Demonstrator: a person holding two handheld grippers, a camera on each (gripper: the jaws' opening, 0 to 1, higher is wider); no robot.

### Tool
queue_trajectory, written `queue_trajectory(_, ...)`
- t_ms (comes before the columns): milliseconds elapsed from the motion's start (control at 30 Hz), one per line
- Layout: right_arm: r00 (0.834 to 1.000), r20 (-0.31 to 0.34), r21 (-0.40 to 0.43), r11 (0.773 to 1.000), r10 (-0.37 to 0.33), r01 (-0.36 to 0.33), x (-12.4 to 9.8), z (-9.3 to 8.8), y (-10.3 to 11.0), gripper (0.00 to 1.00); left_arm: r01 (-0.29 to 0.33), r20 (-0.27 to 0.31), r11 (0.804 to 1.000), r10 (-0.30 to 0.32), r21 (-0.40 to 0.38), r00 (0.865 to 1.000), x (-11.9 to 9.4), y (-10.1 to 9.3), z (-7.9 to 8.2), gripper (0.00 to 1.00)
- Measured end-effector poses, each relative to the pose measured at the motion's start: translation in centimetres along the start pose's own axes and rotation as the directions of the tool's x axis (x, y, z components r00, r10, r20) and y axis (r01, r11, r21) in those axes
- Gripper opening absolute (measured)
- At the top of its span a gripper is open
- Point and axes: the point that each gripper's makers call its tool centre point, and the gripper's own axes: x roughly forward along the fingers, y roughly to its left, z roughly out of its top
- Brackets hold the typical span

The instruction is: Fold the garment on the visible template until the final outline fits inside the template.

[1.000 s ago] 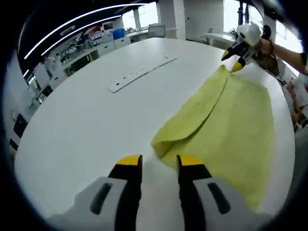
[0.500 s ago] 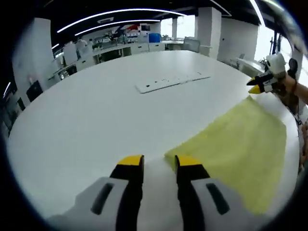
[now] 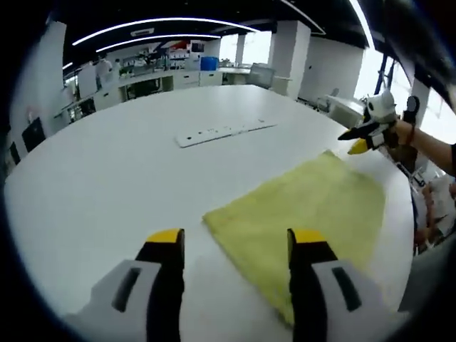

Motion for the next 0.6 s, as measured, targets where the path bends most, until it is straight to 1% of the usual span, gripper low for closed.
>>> queue_trajectory(67, 1.000, 0.001, -0.012, 1.000, 0.015, -0.015, -0.7, -0.2, 0.8, 0.84, 0.016, 0.003, 1.000, -0.017, 0.007, 1.000, -0.6, -0.7, -0.2, 0.60)
queue_trajectory(167, 0.999, 0.001, -0.025, 0.999, 0.037, -0.036, -1.3, -0.3, 1.4, 0.93, 0.038, 0.007, 0.999, -0.038, 0.015, 0.999, -1.5, -1.4, -0.6, 0.65)
queue_trajectory(200, 0.999, 0.003, -0.034, 0.998, 0.047, -0.047, -1.8, -0.6, 2.0, 0.95, 0.042, 0.008, 0.999, -0.043, 0.017, 0.999, -1.8, -1.6, -0.8, 0.66)
queue_trajectory(267, 0.998, -0.005, -0.047, 0.997, 0.055, -0.055, -2.5, -1.0, 2.7, 0.98, 0.063, 0.012, 0.998, -0.063, 0.028, 0.998, -2.7, -2.9, -1.0, 0.67)
queue_trajectory(300, 0.998, -0.006, -0.054, 0.997, 0.059, -0.059, -2.8, -1.2, 3.1, 0.99, 0.072, 0.012, 0.997, -0.072, 0.036, 0.997, -3.0, -3.2, -1.2, 0.69)
queue_trajectory(367, 0.997, -0.018, -0.078, 0.994, 0.074, -0.076, -3.6, -1.8, 4.2, 0.99, 0.087, 0.005, 0.995, -0.087, 0.055, 0.996, -3.6, -3.8, -1.8, 0.70)
queue_trajectory(467, 0.995, -0.050, -0.108, 0.990, 0.089, -0.094, -4.2, -3.0, 4.8, 0.99, 0.092, -0.002, 0.993, -0.092, 0.077, 0.996, -4.5, -4.9, -2.8, 0.70)
queue_trajectory(533, 0.994, -0.057, -0.120, 0.988, 0.095, -0.101, -4.5, -3.6, 5.3, 0.99, 0.103, 0.001, 0.991, -0.103, 0.081, 0.995, -4.9, -5.6, -3.3, 0.71)
queue_trajectory(600, 0.991, -0.069, -0.122, 0.985, 0.110, -0.118, -5.0, -4.7, 6.4, 0.99, 0.107, 0.002, 0.990, -0.107, 0.088, 0.994, -5.4, -6.4, -3.9, 0.70)
